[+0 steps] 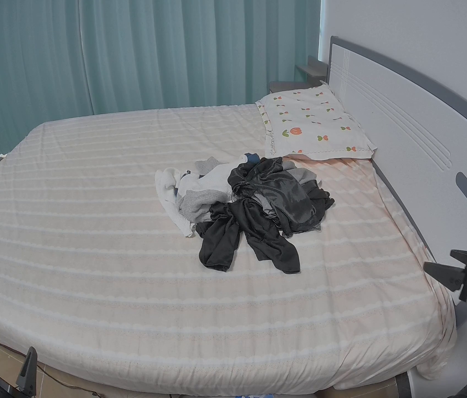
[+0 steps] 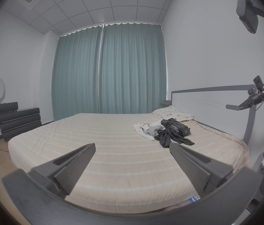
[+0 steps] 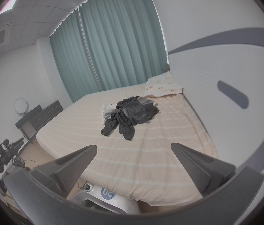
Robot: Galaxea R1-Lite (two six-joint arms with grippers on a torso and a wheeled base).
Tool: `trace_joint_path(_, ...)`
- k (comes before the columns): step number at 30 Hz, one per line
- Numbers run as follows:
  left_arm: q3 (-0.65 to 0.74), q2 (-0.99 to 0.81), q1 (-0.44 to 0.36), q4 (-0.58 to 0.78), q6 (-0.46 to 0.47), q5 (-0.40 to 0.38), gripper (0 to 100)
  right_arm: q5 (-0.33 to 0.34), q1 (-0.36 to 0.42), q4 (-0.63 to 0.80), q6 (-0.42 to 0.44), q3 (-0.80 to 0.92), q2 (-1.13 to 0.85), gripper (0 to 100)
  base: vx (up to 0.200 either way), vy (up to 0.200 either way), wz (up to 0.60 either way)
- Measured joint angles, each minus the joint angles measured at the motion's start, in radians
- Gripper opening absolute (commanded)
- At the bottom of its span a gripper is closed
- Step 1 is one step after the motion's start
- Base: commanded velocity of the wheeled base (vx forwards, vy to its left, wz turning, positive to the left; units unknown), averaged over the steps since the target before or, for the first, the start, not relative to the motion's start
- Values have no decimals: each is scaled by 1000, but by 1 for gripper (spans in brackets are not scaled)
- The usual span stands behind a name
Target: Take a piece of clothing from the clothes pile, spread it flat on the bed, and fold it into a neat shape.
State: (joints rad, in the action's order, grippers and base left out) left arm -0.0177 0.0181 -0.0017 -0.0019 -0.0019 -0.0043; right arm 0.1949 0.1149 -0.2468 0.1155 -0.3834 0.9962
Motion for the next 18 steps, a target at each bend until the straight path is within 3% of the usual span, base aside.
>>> trace_joint_path(10,-95,44,0,-13,-62,2,100,-54,120,-225,112,-150,490,100,0,0,0)
trace_joint_path(18,-202,313,-42,-73,-113,-5,100,-106,188,-308,201,-251,724,100,0,0,0)
